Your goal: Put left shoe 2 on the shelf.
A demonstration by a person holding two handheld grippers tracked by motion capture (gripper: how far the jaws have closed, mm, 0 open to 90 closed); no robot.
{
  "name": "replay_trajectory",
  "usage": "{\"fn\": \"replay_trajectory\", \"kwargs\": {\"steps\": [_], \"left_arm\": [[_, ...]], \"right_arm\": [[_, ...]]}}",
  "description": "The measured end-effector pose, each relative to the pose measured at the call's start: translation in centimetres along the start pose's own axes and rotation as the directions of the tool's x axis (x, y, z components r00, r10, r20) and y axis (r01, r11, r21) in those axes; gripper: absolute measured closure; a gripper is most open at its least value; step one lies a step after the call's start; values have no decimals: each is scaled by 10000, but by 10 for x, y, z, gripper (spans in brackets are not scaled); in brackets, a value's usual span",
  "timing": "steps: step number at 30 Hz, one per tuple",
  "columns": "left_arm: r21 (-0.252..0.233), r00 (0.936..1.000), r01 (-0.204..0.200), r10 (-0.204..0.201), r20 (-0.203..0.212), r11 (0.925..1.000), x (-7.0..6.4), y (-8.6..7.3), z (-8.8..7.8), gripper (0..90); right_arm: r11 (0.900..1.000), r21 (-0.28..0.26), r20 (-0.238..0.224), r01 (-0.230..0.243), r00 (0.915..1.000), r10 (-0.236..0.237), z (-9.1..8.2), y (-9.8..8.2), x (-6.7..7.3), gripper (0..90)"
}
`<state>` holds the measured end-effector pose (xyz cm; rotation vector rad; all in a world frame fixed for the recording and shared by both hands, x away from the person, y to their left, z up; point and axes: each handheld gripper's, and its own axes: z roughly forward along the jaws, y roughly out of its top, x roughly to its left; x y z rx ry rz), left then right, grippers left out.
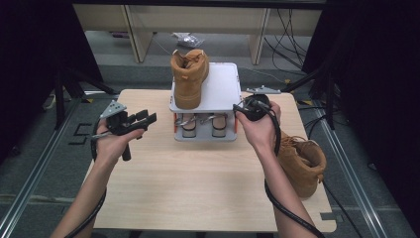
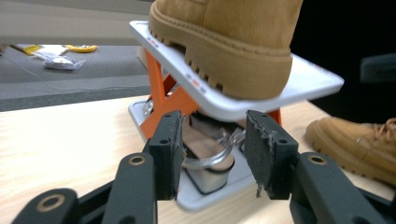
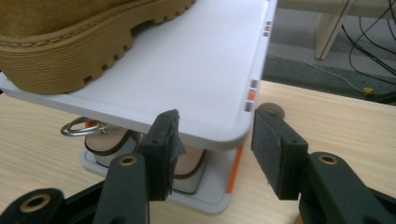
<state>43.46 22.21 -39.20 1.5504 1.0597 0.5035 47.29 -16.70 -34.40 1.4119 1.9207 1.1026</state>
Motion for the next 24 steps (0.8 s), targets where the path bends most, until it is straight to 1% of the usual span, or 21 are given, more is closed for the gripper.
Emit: {"fn": "replay_trajectory", "kwargs": {"steps": [1, 3, 4, 7, 8, 9, 10, 11, 12, 13, 14, 15, 16, 17, 18, 19, 21, 22, 23, 24], "left_arm": [[0, 10000, 0, 0, 0, 10000, 0, 0, 0, 558], [-14, 9999, 48, -49, -138, 10000, 0, -10, -5, 552], [-9, 9998, -13, 13, -192, 10000, 0, -14, -7, 551], [69, 9997, -71, 73, -233, 10000, -1, -25, -9, 547], [91, 9996, -74, 77, -282, 9999, -1, -29, -9, 546], [92, 9994, 14, -11, -335, 10000, -1, -32, -9, 545], [119, 9993, -7, 11, -365, 9999, 0, -36, -9, 543], [126, 9992, 49, -44, -395, 9999, 0, -38, -9, 542], [88, 9990, 154, -151, -417, 9998, 1, -41, -9, 542], [103, 9990, 181, -176, -410, 9998, 2, -43, -9, 541], [46, 9986, 283, -281, -446, 9996, 2, -45, -9, 541], [43, 9985, 313, -311, -454, 9995, 2, -46, -10, 540], [28, 9982, 367, -365, -472, 9993, 3, -47, -10, 539], [28, 9982, 367, -365, -472, 9993, 3, -47, -10, 539], [-51, 9979, 359, -361, -533, 9993, 3, -49, -11, 539], [-9, 9980, 296, -296, -556, 9996, 3, -49, -12, 539], [-68, 9980, 322, -325, -543, 9995, 3, -50, -13, 534], [-107, 9975, 391, -397, -583, 9992, 3, -50, -15, 531], [-91, 9974, 377, -382, -611, 9992, 3, -50, -16, 529], [-104, 9972, 419, -425, -618, 9991, 3, -51, -17, 529]], "right_arm": [[10000, 13, 50, -32, 10000, 32, -2, -1, -3, 519], [9998, 57, 34, -191, 9998, 191, -6, -3, -9, 514], [9999, 73, 110, -113, 9999, 112, -8, -5, -12, 512], [9994, 315, 259, -160, 9995, 152, -14, -9, -21, 505], [9994, 323, 280, -142, 9995, 133, -16, -10, -24, 503], [9992, 406, 280, 12, 9996, -23, -18, -12, -28, 500], [9986, 525, 382, -37, 9993, 17, -20, -13, -31, 497], [9985, 499, 364, -203, 9992, 185, -21, -14, -33, 495], [9976, 561, 461, -395, 9983, 369, -24, -16, -34, 494], [9975, 605, 491, -357, 9983, 327, -26, -17, -37, 493], [9982, 586, 495, -143, 9987, 114, -28, -19, -41, 490], [9978, 631, 507, -186, 9986, 154, -30, -20, -43, 487], [9981, 615, 521, -79, 9986, 47, -32, -21, -47, 483], [9977, 671, 578, -94, 9983, 55, -34, -22, -49, 480], [9975, 674, 557, -200, 9983, 162, -35, -24, -51, 476], [9974, 697, 573, -195, 9982, 155, -37, -25, -53, 474], [9968, 755, 625, -267, 9978, 220, -40, -28, -57, 468], [9965, 745, 699, -381, 9970, 329, -41, -29, -58, 464], [9943, 848, 762, -652, 9954, 588, -43, -30, -58, 461], [9960, 821, 676, -341, 9973, 285, -43, -32, -63, 458]]}}
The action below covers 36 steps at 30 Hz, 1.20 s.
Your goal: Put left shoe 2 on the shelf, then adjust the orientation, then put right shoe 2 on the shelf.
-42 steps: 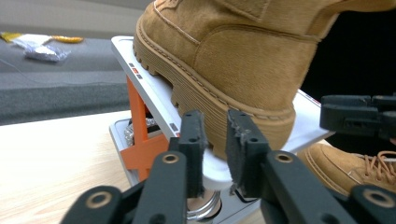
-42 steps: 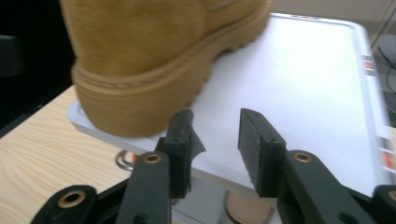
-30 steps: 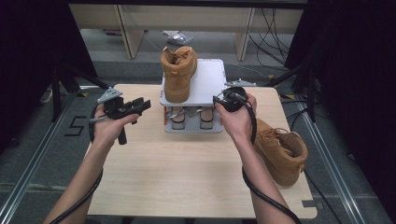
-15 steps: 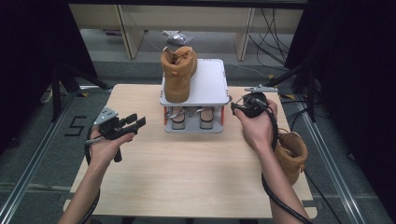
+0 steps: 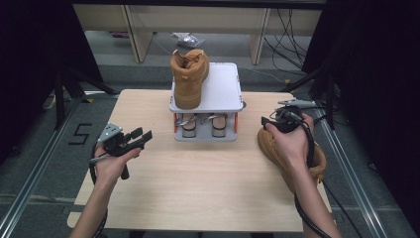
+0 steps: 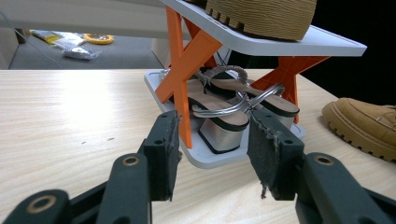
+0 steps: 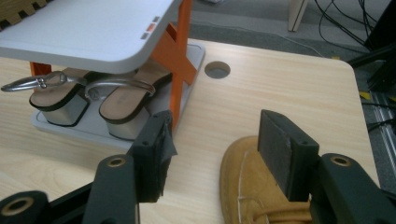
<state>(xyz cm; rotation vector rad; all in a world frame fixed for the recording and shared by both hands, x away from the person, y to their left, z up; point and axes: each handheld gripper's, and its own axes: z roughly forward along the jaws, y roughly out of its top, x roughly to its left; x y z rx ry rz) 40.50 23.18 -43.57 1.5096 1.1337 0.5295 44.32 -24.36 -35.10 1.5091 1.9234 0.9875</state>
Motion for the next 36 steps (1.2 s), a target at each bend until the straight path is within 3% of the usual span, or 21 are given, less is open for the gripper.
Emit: {"fn": "replay_trajectory", "kwargs": {"steps": [1, 2, 3, 6, 7, 9, 12, 14, 15, 16, 18, 19, 20, 24, 25, 28, 29, 30, 31, 35, 36], "left_arm": [[26, 10000, -33, 33, 40, 10000, 0, -1, 0, 528], [42, 10000, 11, -12, 80, 10000, -1, -1, 0, 528], [22, 9999, 41, -41, 106, 10000, -1, -2, 0, 528], [31, 9999, -16, 16, 148, 10000, -3, -3, -1, 528], [5, 9999, -30, 30, 159, 10000, -3, -3, -1, 526], [4, 9999, -33, 33, 139, 10000, -4, -2, -1, 524], [-52, 9998, -85, 86, 151, 10000, -6, -1, -1, 521], [-40, 9999, -59, 59, 160, 10000, -7, -1, -1, 522], [-42, 9998, -61, 62, 206, 10000, -8, -2, -1, 521], [-30, 9997, -59, 59, 252, 10000, -8, -2, 0, 521], [-25, 9996, -41, 41, 284, 10000, -8, -2, 0, 521], [-22, 9996, -32, 33, 279, 10000, -8, -3, 0, 521], [-11, 9996, -27, 28, 284, 10000, -8, -3, 0, 521], [16, 9995, -34, 34, 313, 10000, -9, -3, 0, 521], [-1, 9995, -30, 30, 320, 10000, -10, -3, 0, 521], [22, 9995, -56, 56, 327, 10000, -10, -3, 0, 519], [50, 9994, -84, 82, 345, 10000, -11, -3, 0, 519], [55, 9993, -63, 61, 381, 10000, -11, -4, 0, 518], [55, 9993, -63, 61, 381, 10000, -11, -4, 0, 518], [56, 9989, -83, 80, 471, 9999, -12, -5, -1, 516], [68, 9989, -72, 69, 465, 10000, -12, -6, -2, 516]], "right_arm": [[10000, 58, 64, -6, 10000, 6, -1, -1, -1, 455], [9988, 211, 98, -433, 9990, 431, -2, -2, 1, 453], [9996, 157, 134, -244, 9996, 242, -2, -2, -2, 451], [9989, 284, 185, -379, 9991, 374, -4, -4, -5, 437], [9995, 322, 165, -7, 9999, 1, -5, -5, -10, 436], [9992, 244, 181, -313, 9994, 309, -8, -6, -11, 432], [9996, 265, 199, -110, 9997, 105, -14, -7, -19, 427], [9979, 426, 335, -491, 9983, 476, -18, -8, -21, 423], [9990, 407, 274, -187, 9995, 176, -19, -9, -27, 423], [9973, 484, 391, -557, 9978, 539, -22, -10, -27, 420], [9980, 624, 399, -70, 9992, 46, -25, -11, -38, 417], [9962, 737, 596, -469, 9973, 426, -28, -13, -38, 415], [9962, 855, 525, -141, 9986, 96, -30, -13, -44, 412], [9910, 1291, 756, -344, 9968, 247, -39, -18, -58, 406], [9912, 1319, 781, -151, 9969, 48, -42, -20, -63, 404], [9856, 1681, 982, -210, 9952, 45, -50, -24, -75, 391], [9788, 1893, 1133, -786, 9919, 577, -54, -26, -74, 387], [9801, 1926, 1150, -473, 9930, 253, -55, -28, -80, 384], [9801, 1926, 1150, -473, 9930, 253, -55, -28, -80, 384], [9592, 2482, 1646, -1357, 9816, 963, -67, -37, -88, 380], [9600, 2446, 1667, -1363, 9812, 969, -67, -39, -90, 379]]}}
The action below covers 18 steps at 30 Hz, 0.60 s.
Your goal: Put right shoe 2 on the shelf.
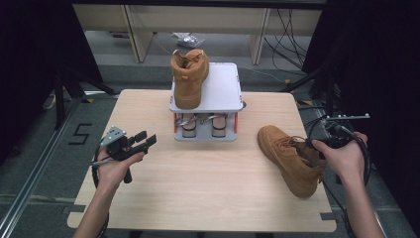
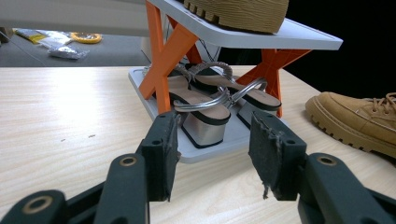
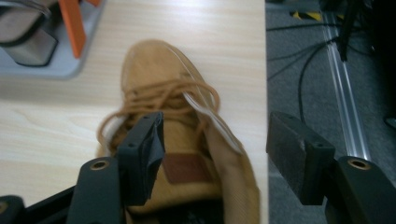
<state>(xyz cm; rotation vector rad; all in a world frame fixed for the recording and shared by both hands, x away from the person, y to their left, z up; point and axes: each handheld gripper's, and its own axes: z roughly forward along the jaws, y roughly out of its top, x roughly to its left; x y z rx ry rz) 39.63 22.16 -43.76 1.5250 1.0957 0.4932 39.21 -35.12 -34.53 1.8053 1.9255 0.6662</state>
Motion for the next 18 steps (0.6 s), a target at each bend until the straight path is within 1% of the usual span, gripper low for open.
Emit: {"fn": "replay_trajectory", "kwargs": {"steps": [1, 2, 3, 4, 5, 6, 7, 8, 9, 10, 11, 12, 13, 14, 15, 16, 17, 18], "left_arm": [[17, 10000, 1, -1, -4, 10000, 0, 0, 0, 516], [8, 10000, 18, -18, 2, 10000, 0, -1, -1, 515], [-31, 10000, 42, -42, 26, 10000, 0, -1, -1, 515], [-31, 10000, 42, -42, 26, 10000, 0, -1, -1, 515], [-30, 10000, 35, -35, 24, 10000, -1, 0, -2, 515], [-27, 10000, 1, -1, 28, 10000, 0, 0, -3, 515], [-27, 10000, 1, -1, 28, 10000, 0, 0, -3, 516], [-35, 10000, -1, 1, 26, 10000, 0, 0, -3, 515], [-62, 10000, 9, -9, 14, 10000, 1, 0, -4, 515], [-60, 10000, 15, -15, 1, 10000, 1, 1, -4, 515], [-60, 10000, 15, -15, 1, 10000, 1, 1, -4, 515], [-48, 10000, 18, -18, -15, 10000, 1, 0, -4, 515], [-51, 10000, 34, -34, -21, 10000, 1, 0, -4, 515], [-38, 10000, 59, -59, -16, 10000, 1, 0, -4, 515], [-3, 10000, 55, -55, 1, 10000, 1, -1, -4, 514], [13, 10000, 37, -37, 9, 10000, 1, -1, -3, 513], [37, 10000, 9, -10, 64, 10000, 1, -1, -3, 511], [49, 10000, 22, -23, 94, 10000, 0, -2, -2, 510]], "right_arm": [[9999, 113, -104, -117, 9999, 118, 0, -2, -1, 379], [9992, 107, -192, 384, 9991, -382, 0, -3, -7, 379], [9985, 305, -72, 447, 9990, -445, 0, -5, -8, 379], [9978, 506, -170, 426, 9990, -418, 1, -7, -8, 379], [9978, 506, -170, 426, 9990, -418, 1, -7, -8, 379], [9960, 897, -134, -25, 9999, 37, 3, -11, -7, 379], [9960, 897, -134, -25, 9999, 37, 3, -11, -7, 379], [9955, 951, -34, 4, 10000, -1, 6, -13, -9, 380], [9928, 1152, -208, 326, 9993, -304, 8, -13, -13, 379], [9919, 1248, -236, 252, 9995, -224, 10, -14, -13, 380], [9892, 1453, -227, 198, 9996, -167, 12, -16, -14, 381], [9908, 1333, -290, -241, 9992, 282, 15, -18, -12, 383], [9844, 1744, -200, -251, 9994, 290, 16, -18, -13, 385], [9817, 1871, -309, 362, 9990, -310, 17, -18, -19, 389], [9722, 2249, -56, -647, 9977, 677, 16, -18, -13, 398], [9748, 2195, -227, -403, 9987, 464, 18, -19, -16, 405], [9680, 2425, -189, -640, 9973, 707, 19, -19, -15, 415], [9673, 2505, -233, -387, 9987, 460, 21, -19, -17, 432]]}}
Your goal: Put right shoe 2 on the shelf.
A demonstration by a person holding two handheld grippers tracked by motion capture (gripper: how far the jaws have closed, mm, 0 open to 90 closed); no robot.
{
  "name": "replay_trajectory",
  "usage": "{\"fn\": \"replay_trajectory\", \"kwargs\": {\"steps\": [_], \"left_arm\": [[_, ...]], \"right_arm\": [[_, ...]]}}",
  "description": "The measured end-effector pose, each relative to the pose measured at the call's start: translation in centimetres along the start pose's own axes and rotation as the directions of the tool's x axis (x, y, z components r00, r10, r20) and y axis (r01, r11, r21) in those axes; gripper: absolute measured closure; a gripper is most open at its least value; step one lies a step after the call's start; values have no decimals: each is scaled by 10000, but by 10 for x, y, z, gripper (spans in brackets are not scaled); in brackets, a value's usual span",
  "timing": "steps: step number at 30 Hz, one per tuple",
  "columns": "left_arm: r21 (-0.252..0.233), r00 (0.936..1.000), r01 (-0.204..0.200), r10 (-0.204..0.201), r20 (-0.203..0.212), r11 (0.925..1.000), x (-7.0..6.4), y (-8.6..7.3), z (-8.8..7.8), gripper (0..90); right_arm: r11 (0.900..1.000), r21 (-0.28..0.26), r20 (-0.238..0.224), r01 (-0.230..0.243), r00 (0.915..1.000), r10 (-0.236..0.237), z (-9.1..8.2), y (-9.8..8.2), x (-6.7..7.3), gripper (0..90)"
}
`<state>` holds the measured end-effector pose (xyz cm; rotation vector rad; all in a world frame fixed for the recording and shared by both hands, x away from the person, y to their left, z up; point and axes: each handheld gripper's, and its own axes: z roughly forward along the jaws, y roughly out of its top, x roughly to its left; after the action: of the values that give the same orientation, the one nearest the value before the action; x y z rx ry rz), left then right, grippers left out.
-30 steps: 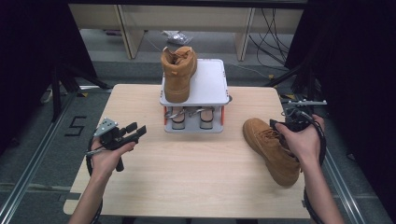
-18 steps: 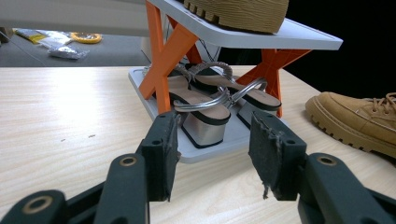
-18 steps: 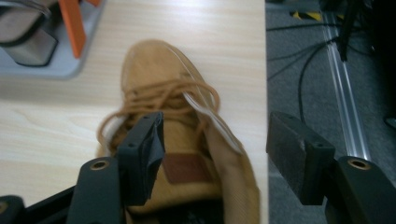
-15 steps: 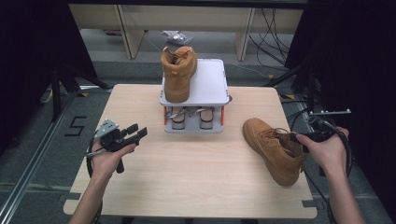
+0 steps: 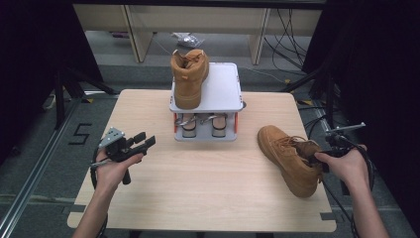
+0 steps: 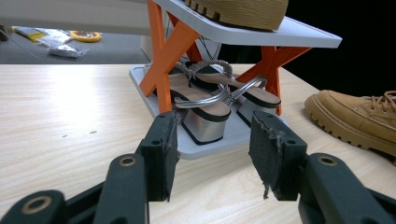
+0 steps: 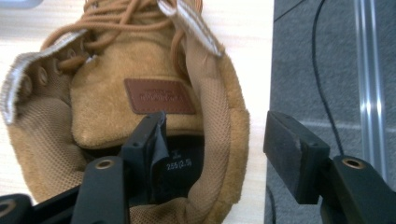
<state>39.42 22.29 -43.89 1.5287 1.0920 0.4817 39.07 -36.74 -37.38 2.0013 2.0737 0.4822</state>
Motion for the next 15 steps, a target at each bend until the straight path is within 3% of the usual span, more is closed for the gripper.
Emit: {"fn": "replay_trajectory", "kwargs": {"steps": [1, 2, 3, 5, 7, 8, 9, 10, 11, 12, 13, 14, 15], "left_arm": [[28, 10000, -3, 3, 14, 10000, 0, 0, 0, 509], [48, 10000, 7, -7, 12, 10000, -1, -1, 1, 509], [69, 10000, -10, 10, 14, 10000, -1, -1, 1, 509], [75, 10000, -14, 14, 18, 10000, -1, -1, 1, 509], [72, 10000, -16, 15, 44, 10000, -1, -1, 0, 509], [42, 10000, -3, 3, 29, 10000, 0, -1, 0, 509], [47, 10000, 14, -14, 5, 10000, 0, -1, -1, 509], [42, 10000, 31, -31, -16, 10000, 0, -1, -1, 509], [40, 10000, 31, -31, -26, 10000, 1, -1, -1, 509], [45, 10000, 31, -31, -27, 10000, 1, -1, -1, 509], [51, 10000, 35, -35, -17, 10000, 1, -1, -1, 509], [63, 10000, 33, -33, -6, 10000, 1, -2, 0, 509], [70, 10000, 27, -27, 5, 10000, 1, -2, 0, 509]], "right_arm": [[9999, 118, -56, 63, 10000, -62, 2, 1, -1, 448], [9991, 331, -117, -274, 9995, 278, 2, 1, 1, 466], [9989, 451, -165, -148, 9997, 155, 4, 2, 0, 472], [9954, 808, -241, -520, 9982, 541, 6, 5, 2, 499], [9941, 922, -322, -564, 9977, 596, 9, 8, 1, 517], [9876, 1278, -292, -917, 9949, 962, 8, 9, 4, 530], [9914, 1250, -253, -386, 9988, 420, 11, 10, 0, 539], [9915, 1251, -250, -369, 9989, 403, 12, 10, 0, 548], [9839, 1510, -180, -956, 9949, 994, 13, 11, 5, 551], [9764, 1871, -31, -1076, 9939, 1101, 13, 13, 6, 559], [9808, 1886, -106, -501, 9985, 530, 15, 13, 2, 568], [9711, 2089, -33, -1157, 9929, 1190, 15, 13, 7, 572], [9764, 2016, -6, -774, 9969, 791, 17, 13, 4, 576]]}}
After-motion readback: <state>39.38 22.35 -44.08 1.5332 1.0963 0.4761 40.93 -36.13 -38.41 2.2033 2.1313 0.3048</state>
